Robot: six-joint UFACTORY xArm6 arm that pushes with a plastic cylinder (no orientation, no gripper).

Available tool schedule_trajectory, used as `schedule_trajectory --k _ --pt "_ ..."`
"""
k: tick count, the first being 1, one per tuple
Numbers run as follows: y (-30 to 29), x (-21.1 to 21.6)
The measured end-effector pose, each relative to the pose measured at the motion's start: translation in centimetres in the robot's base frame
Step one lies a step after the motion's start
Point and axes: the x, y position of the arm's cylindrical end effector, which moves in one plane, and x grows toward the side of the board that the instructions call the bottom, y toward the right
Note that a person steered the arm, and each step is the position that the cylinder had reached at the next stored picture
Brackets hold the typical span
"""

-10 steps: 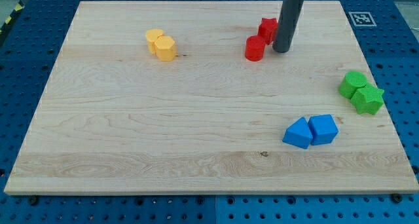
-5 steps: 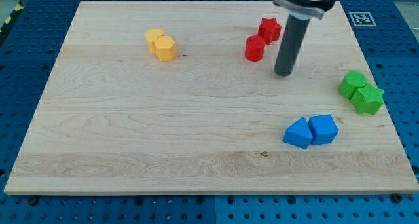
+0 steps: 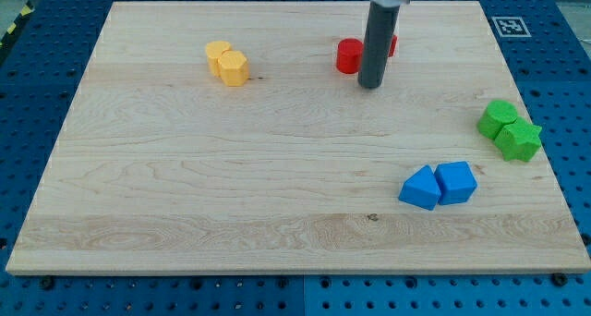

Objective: Slide the red circle to the left side of the red star

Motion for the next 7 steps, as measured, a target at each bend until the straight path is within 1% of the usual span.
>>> schedule_trajectory --k 1,2,3,4,5,6,7 --pt "-2.8 -0.6" --pt "-2.5 -2.7" --pt "-2.1 -3.5" --pt "-1.2 -5.8" --pt "-1.1 -6.0" --pt "-5.8 -7.4" --pt "-11.1 -9.9"
